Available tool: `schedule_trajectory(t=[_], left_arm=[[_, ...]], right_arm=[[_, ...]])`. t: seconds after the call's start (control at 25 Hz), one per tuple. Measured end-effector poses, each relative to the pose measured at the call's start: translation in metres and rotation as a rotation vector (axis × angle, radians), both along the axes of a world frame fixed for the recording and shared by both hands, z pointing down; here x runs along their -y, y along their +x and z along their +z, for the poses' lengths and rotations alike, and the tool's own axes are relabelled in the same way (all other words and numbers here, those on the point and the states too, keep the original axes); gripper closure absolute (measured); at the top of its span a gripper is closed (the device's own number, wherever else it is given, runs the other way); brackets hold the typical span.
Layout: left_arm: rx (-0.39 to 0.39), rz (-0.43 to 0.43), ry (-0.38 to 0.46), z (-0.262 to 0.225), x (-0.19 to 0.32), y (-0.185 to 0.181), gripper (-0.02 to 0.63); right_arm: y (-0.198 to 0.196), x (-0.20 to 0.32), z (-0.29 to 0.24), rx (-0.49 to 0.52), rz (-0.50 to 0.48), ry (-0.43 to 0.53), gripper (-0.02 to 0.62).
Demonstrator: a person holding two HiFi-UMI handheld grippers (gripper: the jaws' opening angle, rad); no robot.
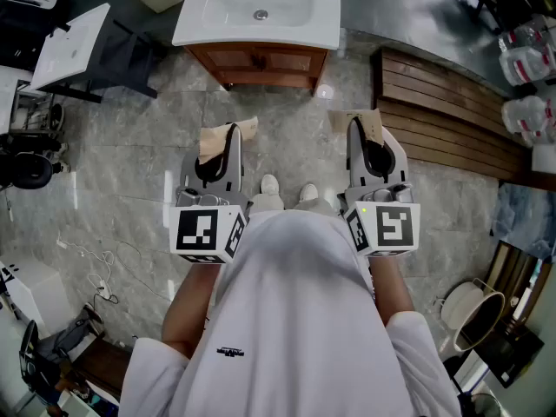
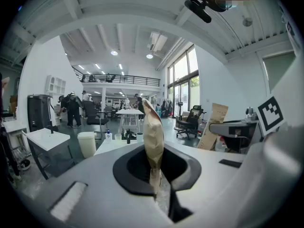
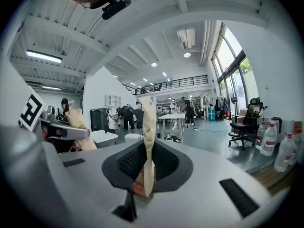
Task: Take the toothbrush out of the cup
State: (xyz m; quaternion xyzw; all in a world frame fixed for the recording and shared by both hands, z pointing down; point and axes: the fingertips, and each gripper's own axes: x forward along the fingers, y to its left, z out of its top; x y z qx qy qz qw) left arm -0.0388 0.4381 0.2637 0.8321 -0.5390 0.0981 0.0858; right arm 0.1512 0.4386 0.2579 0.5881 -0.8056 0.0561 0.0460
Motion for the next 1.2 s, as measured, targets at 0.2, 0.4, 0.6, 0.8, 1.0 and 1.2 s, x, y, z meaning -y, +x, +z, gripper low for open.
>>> schedule_trajectory(t=[0.2, 0.4, 0.6, 0.8, 1.0, 1.2], left_arm=[[0.002, -0.005, -0.007, 0.001, -0.001, 0.000, 0.592], [0.001, -0.002, -0.015, 0.003, 0.003, -0.008, 0.592], [-0.018, 0.006, -0.021, 0.005, 0.012, -0.028, 0.592], [-0.039, -0.001, -0.033, 0.013, 0.018, -0.058, 0.592], [-0.063, 0.006, -0.047, 0.019, 0.033, -0.088, 0.592], [-0.083, 0.002, -0.048, 0.024, 0.046, -0.111, 0.592]], right_arm=[[0.002, -0.001, -0.001, -0.013, 0.002, 0.001, 0.571], [-0.004, 0.000, 0.001, -0.002, 0.005, 0.007, 0.570], [-0.023, 0.010, 0.002, -0.011, 0.010, -0.001, 0.569], [-0.044, 0.018, 0.009, -0.010, 0.025, -0.020, 0.569], [-0.068, 0.032, 0.007, -0.033, 0.057, -0.017, 0.569], [-0.092, 0.047, 0.006, -0.060, 0.064, -0.011, 0.569]])
